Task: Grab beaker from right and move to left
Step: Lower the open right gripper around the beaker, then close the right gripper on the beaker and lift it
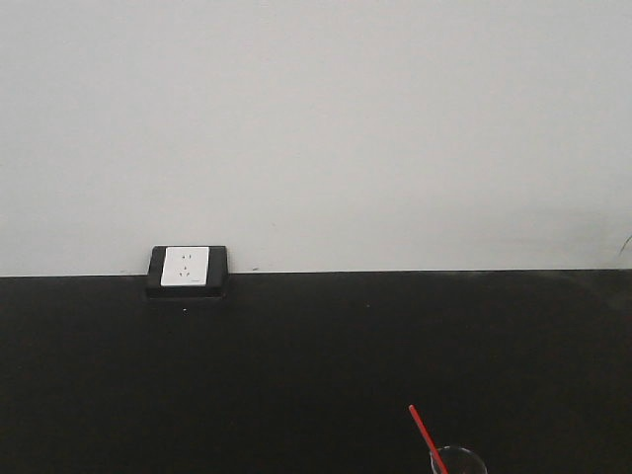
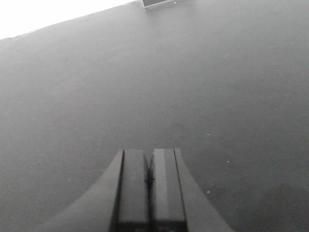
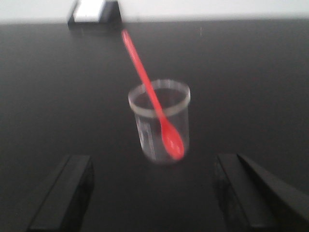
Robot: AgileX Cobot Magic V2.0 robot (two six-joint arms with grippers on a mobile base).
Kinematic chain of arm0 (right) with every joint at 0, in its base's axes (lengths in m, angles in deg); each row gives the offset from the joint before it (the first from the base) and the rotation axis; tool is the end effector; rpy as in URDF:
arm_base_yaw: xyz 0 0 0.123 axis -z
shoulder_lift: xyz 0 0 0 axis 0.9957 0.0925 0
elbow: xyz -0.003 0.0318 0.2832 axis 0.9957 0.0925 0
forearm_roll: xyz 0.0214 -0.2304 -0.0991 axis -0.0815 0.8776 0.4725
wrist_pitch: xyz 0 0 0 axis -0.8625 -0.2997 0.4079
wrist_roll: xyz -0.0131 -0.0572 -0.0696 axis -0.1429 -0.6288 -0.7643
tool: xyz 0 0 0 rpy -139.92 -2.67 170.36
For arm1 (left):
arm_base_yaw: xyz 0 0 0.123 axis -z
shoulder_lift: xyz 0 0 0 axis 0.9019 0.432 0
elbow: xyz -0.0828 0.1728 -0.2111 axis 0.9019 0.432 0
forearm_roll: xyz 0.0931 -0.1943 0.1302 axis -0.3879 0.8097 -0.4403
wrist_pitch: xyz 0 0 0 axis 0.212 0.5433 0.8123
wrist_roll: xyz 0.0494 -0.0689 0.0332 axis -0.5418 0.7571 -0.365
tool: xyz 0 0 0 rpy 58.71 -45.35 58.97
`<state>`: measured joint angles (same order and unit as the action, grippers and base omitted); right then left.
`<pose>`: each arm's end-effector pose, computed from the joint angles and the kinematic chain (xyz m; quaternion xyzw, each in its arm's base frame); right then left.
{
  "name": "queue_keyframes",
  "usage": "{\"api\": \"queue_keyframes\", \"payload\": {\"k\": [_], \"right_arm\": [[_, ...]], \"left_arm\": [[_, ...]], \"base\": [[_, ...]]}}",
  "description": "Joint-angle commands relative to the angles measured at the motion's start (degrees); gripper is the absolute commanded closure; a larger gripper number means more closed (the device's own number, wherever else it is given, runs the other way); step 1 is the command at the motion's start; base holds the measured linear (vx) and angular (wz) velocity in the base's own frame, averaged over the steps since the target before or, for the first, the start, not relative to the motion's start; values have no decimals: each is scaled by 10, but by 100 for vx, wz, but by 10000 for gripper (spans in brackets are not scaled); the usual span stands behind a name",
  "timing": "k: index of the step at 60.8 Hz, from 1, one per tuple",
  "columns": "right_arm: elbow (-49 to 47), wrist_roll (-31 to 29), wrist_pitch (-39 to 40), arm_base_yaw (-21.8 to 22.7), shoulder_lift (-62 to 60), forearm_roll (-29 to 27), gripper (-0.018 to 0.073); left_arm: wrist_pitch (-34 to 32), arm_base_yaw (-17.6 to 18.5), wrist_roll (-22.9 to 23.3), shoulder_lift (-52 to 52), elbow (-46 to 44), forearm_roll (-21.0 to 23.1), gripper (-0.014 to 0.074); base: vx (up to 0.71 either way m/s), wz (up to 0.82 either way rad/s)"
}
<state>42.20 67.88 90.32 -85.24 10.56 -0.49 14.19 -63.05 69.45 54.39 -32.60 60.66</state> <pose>0.1597 0.0389 0.1360 -0.1217 0.7959 0.1771 0.5661 0.0507 0.0015 0.1655 0.0966 0.8138 0.0722 0.5685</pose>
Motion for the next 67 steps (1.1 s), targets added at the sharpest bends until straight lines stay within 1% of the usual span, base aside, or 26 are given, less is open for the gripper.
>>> {"api": "queue_keyframes", "payload": {"k": [1,6,18,28,32,58,67], "right_arm": [[-29,-21,124,2,51,-3,12],[-57,-27,124,2,91,11,12],[-127,-30,124,2,138,39,12],[-178,-26,124,1,167,59,12],[-196,-15,124,1,177,66,12],[-281,-2,124,1,268,125,12],[-305,-2,124,1,289,130,12]], "left_arm": [[-44,1,1,-4,11,-1,603],[-44,1,1,-4,11,-1,603],[-44,1,1,-4,11,-1,603],[-44,1,1,-4,11,-1,603],[-44,1,1,-4,11,-1,603],[-44,1,1,-4,11,-1,603],[-44,1,1,-4,11,-1,603]], "base": [[0,0],[0,0],[0,0],[0,0],[0,0],[0,0],[0,0]]}}
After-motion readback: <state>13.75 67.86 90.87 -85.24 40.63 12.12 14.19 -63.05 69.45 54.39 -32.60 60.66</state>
